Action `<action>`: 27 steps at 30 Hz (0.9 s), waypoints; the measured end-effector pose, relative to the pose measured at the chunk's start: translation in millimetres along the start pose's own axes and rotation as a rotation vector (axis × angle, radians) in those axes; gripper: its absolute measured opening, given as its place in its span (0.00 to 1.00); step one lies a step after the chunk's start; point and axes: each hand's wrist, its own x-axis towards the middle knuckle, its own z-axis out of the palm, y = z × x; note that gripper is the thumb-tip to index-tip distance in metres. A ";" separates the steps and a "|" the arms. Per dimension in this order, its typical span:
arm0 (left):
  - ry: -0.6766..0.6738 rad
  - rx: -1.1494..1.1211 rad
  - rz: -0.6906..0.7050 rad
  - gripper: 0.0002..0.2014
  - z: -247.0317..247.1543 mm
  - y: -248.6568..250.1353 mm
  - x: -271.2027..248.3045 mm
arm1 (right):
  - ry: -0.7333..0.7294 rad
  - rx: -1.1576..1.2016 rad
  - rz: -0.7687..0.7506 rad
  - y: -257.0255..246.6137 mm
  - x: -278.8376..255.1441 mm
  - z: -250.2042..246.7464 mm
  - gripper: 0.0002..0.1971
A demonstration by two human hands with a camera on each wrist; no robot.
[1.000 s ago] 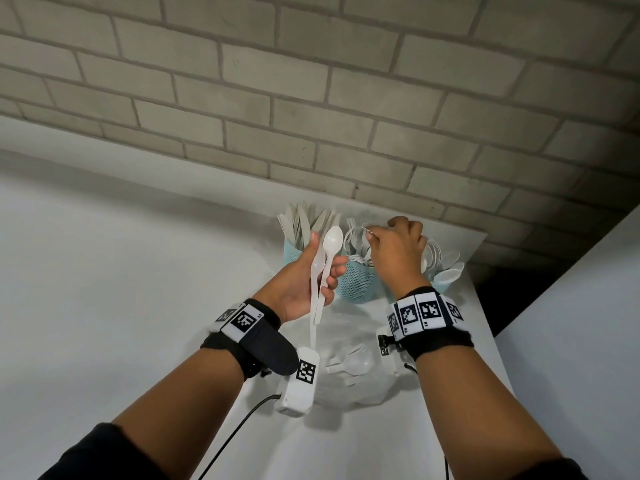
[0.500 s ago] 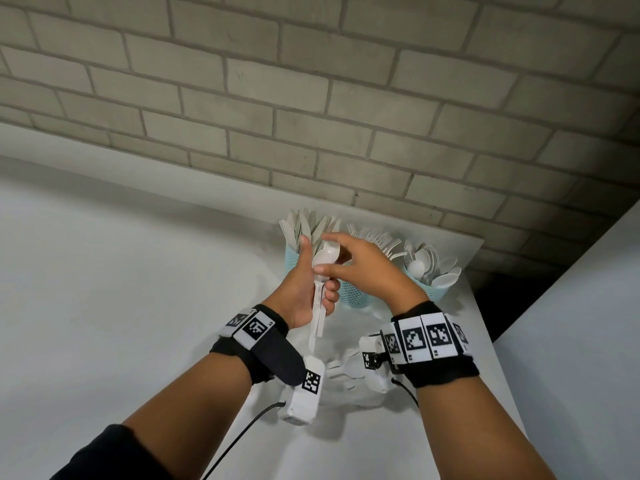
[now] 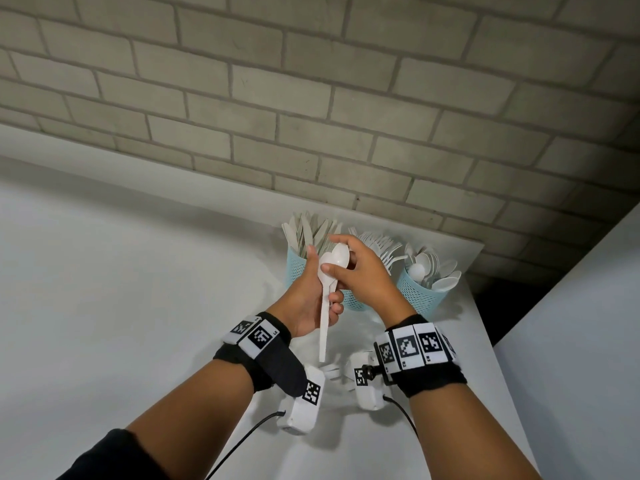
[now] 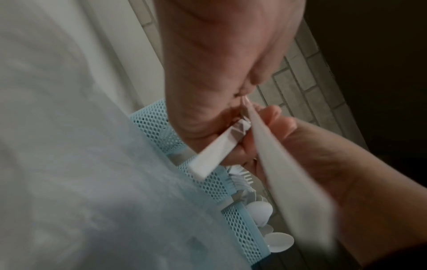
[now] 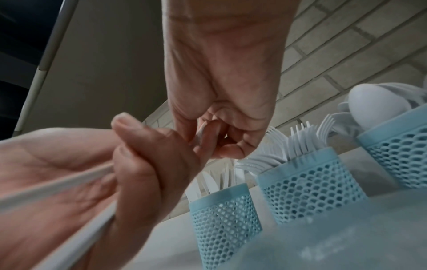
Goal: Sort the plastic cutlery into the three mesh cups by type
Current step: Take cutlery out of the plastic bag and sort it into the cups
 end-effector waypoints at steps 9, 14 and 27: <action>0.022 0.330 -0.008 0.27 -0.6 -12.0 4.4 | 0.157 -0.073 0.066 19.5 -3.2 -15.3 0.11; 0.023 0.499 0.019 0.28 3.7 -19.2 7.1 | 0.138 -0.089 0.087 16.3 -14.7 -31.0 0.13; -0.043 1.526 -0.032 0.18 7.7 -44.2 13.9 | 0.957 -0.406 -0.096 -18.2 -35.4 -124.5 0.13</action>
